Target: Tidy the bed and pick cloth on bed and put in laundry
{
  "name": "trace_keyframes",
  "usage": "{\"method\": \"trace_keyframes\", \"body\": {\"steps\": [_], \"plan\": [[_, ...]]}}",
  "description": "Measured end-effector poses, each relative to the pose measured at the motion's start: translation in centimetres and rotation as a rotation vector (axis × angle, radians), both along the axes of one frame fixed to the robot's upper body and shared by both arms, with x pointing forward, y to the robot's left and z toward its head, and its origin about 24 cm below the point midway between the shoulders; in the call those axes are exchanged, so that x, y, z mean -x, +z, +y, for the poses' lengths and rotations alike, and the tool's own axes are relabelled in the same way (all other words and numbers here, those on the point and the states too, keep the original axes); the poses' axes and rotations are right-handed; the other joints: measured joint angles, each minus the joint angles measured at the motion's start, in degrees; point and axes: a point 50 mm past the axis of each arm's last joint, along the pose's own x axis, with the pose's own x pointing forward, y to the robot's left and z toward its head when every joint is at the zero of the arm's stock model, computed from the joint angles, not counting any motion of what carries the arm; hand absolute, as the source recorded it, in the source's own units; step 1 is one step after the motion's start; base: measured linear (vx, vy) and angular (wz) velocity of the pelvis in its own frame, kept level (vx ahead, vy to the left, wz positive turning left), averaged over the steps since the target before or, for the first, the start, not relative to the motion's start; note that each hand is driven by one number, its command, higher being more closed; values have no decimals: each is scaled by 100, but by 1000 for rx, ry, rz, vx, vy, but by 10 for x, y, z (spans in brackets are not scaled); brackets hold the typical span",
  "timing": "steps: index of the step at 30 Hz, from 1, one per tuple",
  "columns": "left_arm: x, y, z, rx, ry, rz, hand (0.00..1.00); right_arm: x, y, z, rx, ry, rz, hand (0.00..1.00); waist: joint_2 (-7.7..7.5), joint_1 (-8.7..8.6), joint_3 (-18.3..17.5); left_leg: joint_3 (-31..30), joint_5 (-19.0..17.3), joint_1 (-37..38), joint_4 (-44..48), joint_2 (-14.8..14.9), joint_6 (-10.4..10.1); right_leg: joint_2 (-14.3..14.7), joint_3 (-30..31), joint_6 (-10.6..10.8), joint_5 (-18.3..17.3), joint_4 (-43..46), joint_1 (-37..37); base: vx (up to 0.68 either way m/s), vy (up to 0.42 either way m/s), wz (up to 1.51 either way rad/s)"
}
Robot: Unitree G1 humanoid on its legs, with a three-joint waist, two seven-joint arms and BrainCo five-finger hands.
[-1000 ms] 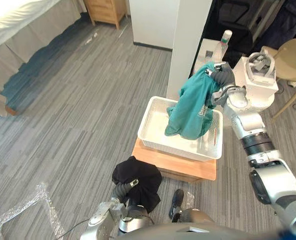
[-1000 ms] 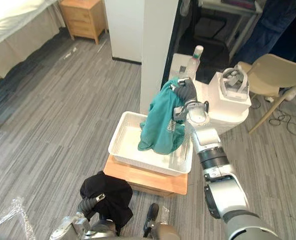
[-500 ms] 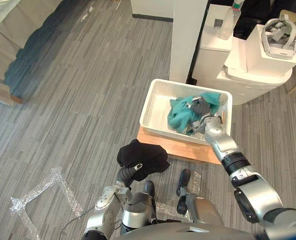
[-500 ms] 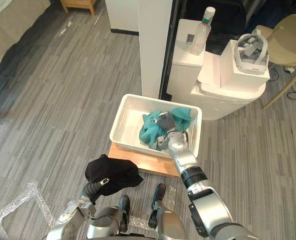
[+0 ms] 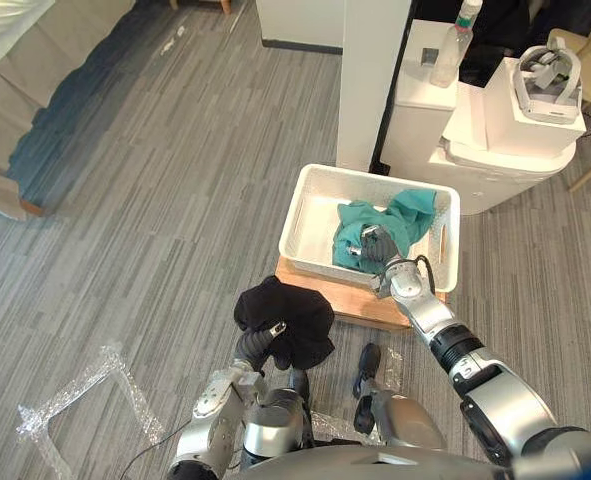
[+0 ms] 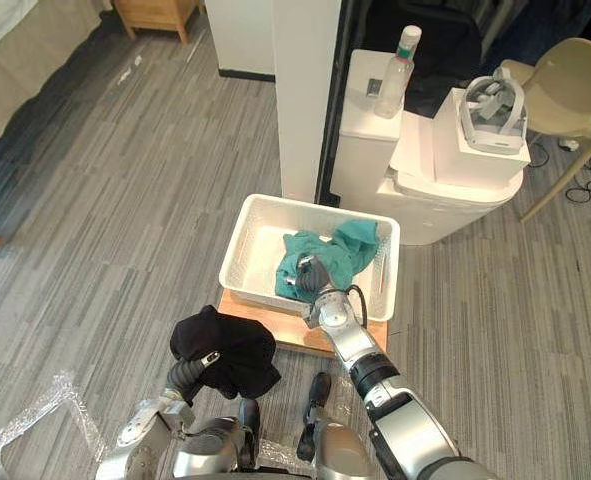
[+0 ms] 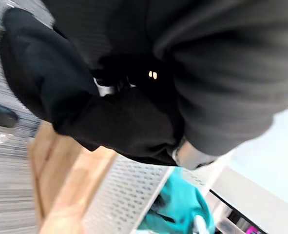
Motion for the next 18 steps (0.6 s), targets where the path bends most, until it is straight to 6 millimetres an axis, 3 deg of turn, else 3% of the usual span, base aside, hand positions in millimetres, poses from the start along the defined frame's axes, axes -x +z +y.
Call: {"method": "trace_keyframes", "body": {"steps": [6, 15, 18], "plan": [[3, -2, 4, -42, -27, 24, 100, -2, 6, -20, 66, -8, -47, 0, -42, 0, -415, 90, -16, 293, -192, -9, -23, 9, 25, 80, -55, -21, 157, 75, 83, -3], [5, -1, 14, -68, -20, 15, 100, -2, 11, -29, 65, -61, -69, 0, -186, -19, -595, 228, -25, 560, -268, -26, -33, 15, 143, 83, -57, -36, 308, 18, 55, -5], [-4, 23, 10, -68, -31, -114, 100, 1, 7, -55, -5, -214, -41, 0, -176, -26, -615, 285, -28, 556, -260, -29, -29, 23, 206, 83, -57, -37, 283, -17, 21, -10]]}}
